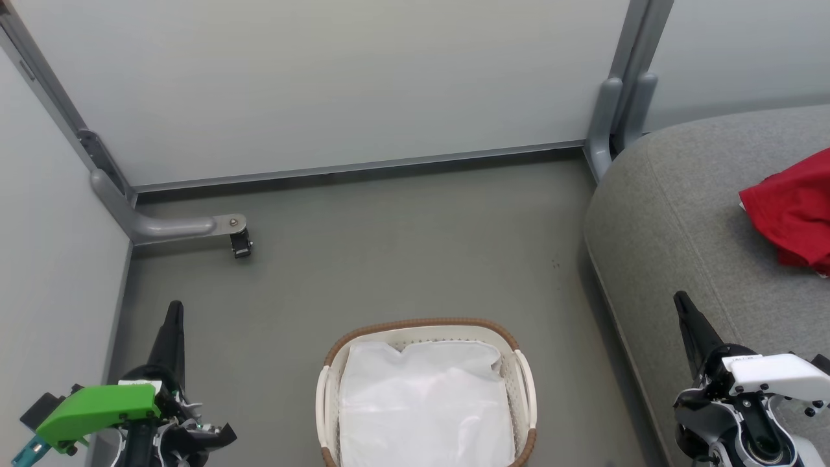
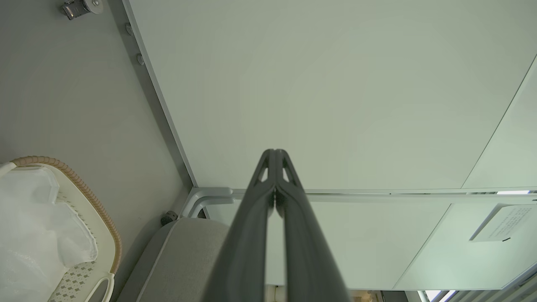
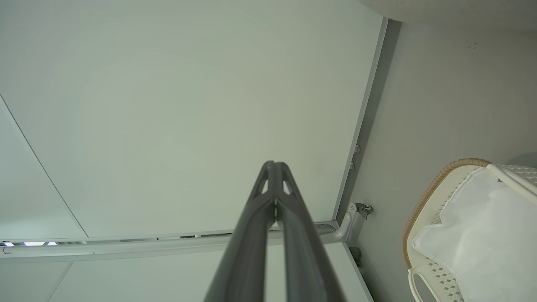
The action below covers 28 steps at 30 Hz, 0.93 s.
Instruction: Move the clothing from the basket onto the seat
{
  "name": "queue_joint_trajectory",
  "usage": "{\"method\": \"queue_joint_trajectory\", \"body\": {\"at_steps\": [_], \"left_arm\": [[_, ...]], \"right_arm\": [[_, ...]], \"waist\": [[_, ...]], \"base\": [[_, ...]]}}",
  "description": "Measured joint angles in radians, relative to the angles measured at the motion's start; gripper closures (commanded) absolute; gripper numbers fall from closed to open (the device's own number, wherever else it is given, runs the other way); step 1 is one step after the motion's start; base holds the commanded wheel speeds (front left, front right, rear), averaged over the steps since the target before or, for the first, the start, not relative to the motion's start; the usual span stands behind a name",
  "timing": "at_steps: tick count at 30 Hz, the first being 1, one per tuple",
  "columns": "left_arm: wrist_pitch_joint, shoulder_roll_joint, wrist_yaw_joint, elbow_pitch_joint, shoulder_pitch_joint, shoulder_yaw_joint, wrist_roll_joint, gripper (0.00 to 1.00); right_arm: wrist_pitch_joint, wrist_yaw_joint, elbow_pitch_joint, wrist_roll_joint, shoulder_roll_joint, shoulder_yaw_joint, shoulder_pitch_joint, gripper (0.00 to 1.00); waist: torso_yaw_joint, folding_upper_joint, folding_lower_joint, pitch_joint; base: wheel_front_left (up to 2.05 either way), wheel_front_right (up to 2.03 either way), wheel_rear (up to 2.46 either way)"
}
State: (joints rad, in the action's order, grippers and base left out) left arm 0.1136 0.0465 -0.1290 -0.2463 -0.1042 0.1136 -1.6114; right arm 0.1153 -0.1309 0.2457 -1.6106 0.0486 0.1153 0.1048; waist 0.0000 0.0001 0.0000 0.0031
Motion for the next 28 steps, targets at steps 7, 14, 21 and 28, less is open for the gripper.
{"method": "queue_joint_trajectory", "body": {"at_steps": [7, 14, 21, 28], "left_arm": [[0.0, 0.0, 0.0, 0.0, 0.0, 0.0, 0.0, 1.0], [0.0, 0.0, 0.0, 0.0, 0.0, 0.0, 0.0, 1.0], [0.0, 0.0, 0.0, 0.0, 0.0, 0.0, 0.0, 1.0], [0.0, 0.0, 0.0, 0.0, 0.0, 0.0, 0.0, 1.0]], "right_arm": [[0.0, 0.0, 0.0, 0.0, 0.0, 0.0, 0.0, 1.0], [0.0, 0.0, 0.0, 0.0, 0.0, 0.0, 0.0, 1.0], [0.0, 0.0, 0.0, 0.0, 0.0, 0.0, 0.0, 1.0], [0.0, 0.0, 0.0, 0.0, 0.0, 0.0, 0.0, 1.0]], "waist": [[0.0, 0.0, 0.0, 0.0], [0.0, 0.0, 0.0, 0.0], [0.0, 0.0, 0.0, 0.0], [0.0, 0.0, 0.0, 0.0]], "base": [[0.0, 0.0, 0.0], [0.0, 0.0, 0.0], [0.0, 0.0, 0.0], [0.0, 0.0, 0.0]]}}
